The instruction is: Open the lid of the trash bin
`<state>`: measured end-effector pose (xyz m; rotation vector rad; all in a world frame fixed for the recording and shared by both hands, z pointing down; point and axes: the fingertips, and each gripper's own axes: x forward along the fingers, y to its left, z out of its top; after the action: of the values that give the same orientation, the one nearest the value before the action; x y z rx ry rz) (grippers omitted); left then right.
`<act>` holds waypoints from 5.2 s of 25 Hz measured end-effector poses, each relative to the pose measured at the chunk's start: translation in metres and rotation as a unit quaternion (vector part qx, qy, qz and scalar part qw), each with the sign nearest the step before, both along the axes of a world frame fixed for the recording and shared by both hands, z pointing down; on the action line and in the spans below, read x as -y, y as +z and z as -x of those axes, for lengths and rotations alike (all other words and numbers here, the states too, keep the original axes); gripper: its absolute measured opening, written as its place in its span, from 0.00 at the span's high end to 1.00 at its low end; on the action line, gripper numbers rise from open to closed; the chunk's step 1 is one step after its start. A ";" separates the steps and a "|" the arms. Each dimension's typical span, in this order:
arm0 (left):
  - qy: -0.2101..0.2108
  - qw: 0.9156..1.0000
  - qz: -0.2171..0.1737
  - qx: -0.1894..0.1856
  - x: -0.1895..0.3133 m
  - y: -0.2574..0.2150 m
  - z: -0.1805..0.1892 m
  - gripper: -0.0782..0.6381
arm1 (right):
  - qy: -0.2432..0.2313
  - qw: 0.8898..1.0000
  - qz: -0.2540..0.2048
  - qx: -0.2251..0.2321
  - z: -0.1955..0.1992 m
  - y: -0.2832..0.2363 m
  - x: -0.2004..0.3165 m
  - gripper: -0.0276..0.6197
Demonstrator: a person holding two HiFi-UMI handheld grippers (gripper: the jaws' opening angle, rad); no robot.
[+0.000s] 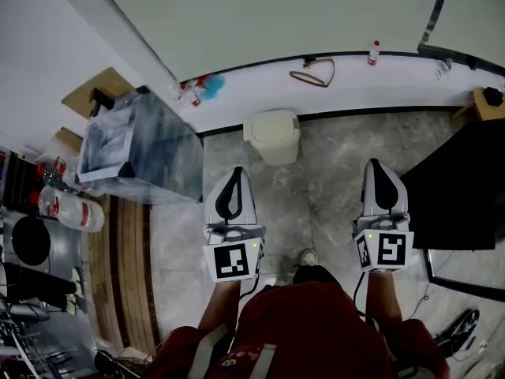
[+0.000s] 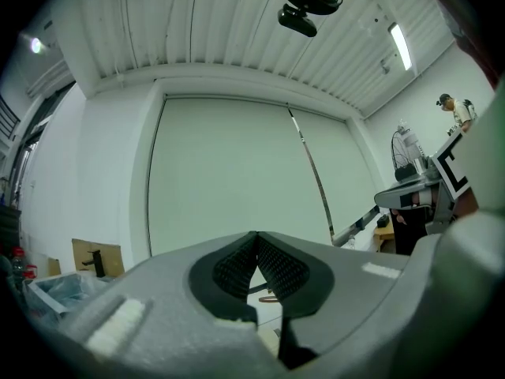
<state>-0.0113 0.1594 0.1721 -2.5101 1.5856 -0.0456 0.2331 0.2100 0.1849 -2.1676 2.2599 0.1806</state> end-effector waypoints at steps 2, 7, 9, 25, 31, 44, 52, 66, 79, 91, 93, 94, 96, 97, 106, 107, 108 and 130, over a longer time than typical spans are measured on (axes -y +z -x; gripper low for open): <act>-0.005 1.000 0.002 0.004 0.009 0.001 -0.012 0.88 | -0.002 1.000 0.000 0.001 -0.013 0.002 0.010 0.96; -0.012 1.000 -0.002 0.006 0.029 -0.001 -0.033 0.88 | -0.009 1.000 0.001 -0.004 -0.034 0.003 0.035 0.96; -0.009 1.000 0.002 0.010 0.037 0.001 -0.040 0.88 | -0.008 1.000 0.004 -0.004 -0.039 0.006 0.041 0.96; -0.021 0.999 0.022 -0.015 0.127 0.034 -0.003 0.88 | -0.025 0.999 0.019 -0.026 -0.002 0.023 0.139 0.96; -0.014 0.999 0.027 -0.017 0.186 0.045 0.025 0.88 | -0.039 0.997 0.039 -0.046 0.034 0.028 0.206 0.96; -0.024 0.997 0.065 -0.039 0.282 0.099 0.088 0.88 | -0.072 0.988 0.086 -0.111 0.109 0.051 0.310 0.96; -0.021 0.995 0.089 -0.027 0.315 0.138 0.084 0.88 | -0.070 0.984 0.133 -0.094 0.105 0.100 0.341 0.96; -0.033 0.990 0.136 -0.019 0.372 0.216 0.014 0.88 | -0.103 0.968 0.224 -0.046 0.052 0.209 0.410 0.96; -0.053 0.970 0.237 -0.014 0.397 0.315 -0.028 0.88 | -0.155 0.925 0.345 -0.034 0.039 0.357 0.446 0.96; -0.056 0.957 0.285 0.028 0.402 0.444 -0.040 0.88 | -0.165 0.888 0.429 -0.029 0.023 0.504 0.447 0.96; -0.057 0.953 0.297 0.022 0.398 0.466 -0.042 0.88 | -0.168 0.883 0.438 -0.027 0.024 0.526 0.446 0.96; -0.056 0.951 0.302 0.023 0.396 0.477 -0.044 0.88 | -0.169 0.880 0.442 -0.027 0.024 0.537 0.446 0.96; -0.050 0.949 0.310 0.025 0.393 0.497 -0.048 0.88 | -0.173 0.876 0.449 -0.029 0.026 0.557 0.447 0.96; -0.047 0.948 0.313 0.028 0.392 0.506 -0.049 0.88 | -0.173 0.875 0.451 -0.030 0.026 0.567 0.448 0.96; -0.037 0.941 0.333 0.037 0.390 0.564 -0.043 0.88 | -0.143 0.875 0.462 -0.014 0.018 0.624 0.458 0.96; -0.037 0.941 0.334 0.036 0.390 0.568 -0.043 0.88 | -0.143 0.875 0.462 -0.011 0.018 0.628 0.461 0.96; -0.036 0.941 0.335 0.036 0.391 0.572 -0.043 0.88 | -0.144 0.875 0.463 -0.007 0.019 0.632 0.464 0.96; -0.026 0.940 0.338 0.031 0.398 0.585 -0.045 0.88 | -0.149 0.839 0.523 -0.019 0.014 0.697 0.488 0.84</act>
<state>0.0334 -0.2385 0.7570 -2.8912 1.8418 -0.7962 0.2186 -0.2775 0.8820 -1.9740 3.0800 -1.3179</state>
